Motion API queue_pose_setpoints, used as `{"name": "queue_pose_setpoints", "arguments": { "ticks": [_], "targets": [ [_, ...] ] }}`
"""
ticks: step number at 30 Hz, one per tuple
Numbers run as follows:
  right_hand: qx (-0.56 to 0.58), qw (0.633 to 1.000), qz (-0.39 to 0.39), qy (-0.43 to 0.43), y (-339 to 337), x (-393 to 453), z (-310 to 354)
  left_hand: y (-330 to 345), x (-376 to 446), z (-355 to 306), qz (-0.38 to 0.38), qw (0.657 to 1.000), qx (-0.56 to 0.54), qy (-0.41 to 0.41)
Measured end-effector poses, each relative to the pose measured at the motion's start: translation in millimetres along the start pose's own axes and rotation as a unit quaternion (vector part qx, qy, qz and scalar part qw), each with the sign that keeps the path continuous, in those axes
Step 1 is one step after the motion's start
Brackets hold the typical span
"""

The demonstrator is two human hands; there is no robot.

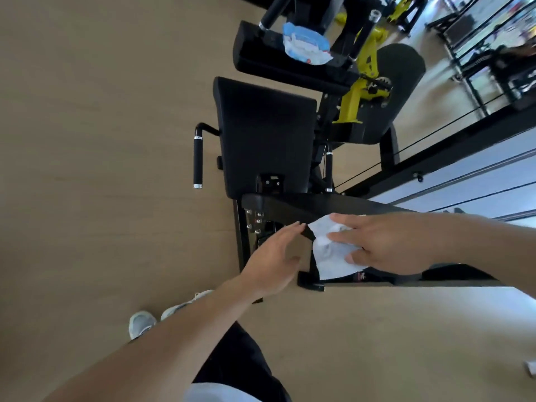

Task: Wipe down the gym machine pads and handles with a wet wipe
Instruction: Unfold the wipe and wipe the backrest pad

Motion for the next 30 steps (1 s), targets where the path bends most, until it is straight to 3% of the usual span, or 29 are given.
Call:
{"name": "queue_pose_setpoints", "arguments": {
  "ticks": [3, 6, 12, 18, 22, 26, 30],
  "targets": [
    [-0.056, 0.996, 0.067, 0.02, 4.2, 21.2, 1.6, 5.9, -1.0, 7.8, 0.01, 1.0, 0.019, -0.021],
    [-0.035, 0.995, 0.094, 0.022, -6.4, 53.1, 2.7, 10.7, -0.7, 18.3, 0.016, 0.999, 0.015, -0.036],
    [0.222, 0.967, 0.114, 0.06, -12.8, 139.0, -22.1, 4.2, 10.7, 48.7, -0.017, 0.995, -0.007, -0.097],
    [0.297, 0.944, 0.123, 0.073, -7.9, 213.5, -47.5, -14.8, 42.9, 68.1, -0.032, 0.987, 0.037, -0.154],
    [0.353, 0.925, 0.121, 0.077, -9.4, 232.7, -70.6, -31.3, 73.6, 77.7, -0.035, 0.982, 0.056, -0.179],
    [0.337, 0.927, 0.116, 0.117, 1.9, 234.4, -139.9, -43.5, 107.9, 78.2, -0.036, 0.98, 0.053, -0.187],
    [0.347, 0.918, 0.164, 0.102, 12.0, 212.9, -168.9, -36.3, 143.2, 69.5, -0.034, 0.986, 0.031, -0.162]
  ]
}}
Point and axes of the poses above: each hand's wrist, its own x-axis towards the middle knuckle, its own y-axis out of the palm, z = x × y, the point moved 7 cm from there along x, towards the middle knuckle, and after that the axes turned 7 degrees about x, right-handed, at the moved point
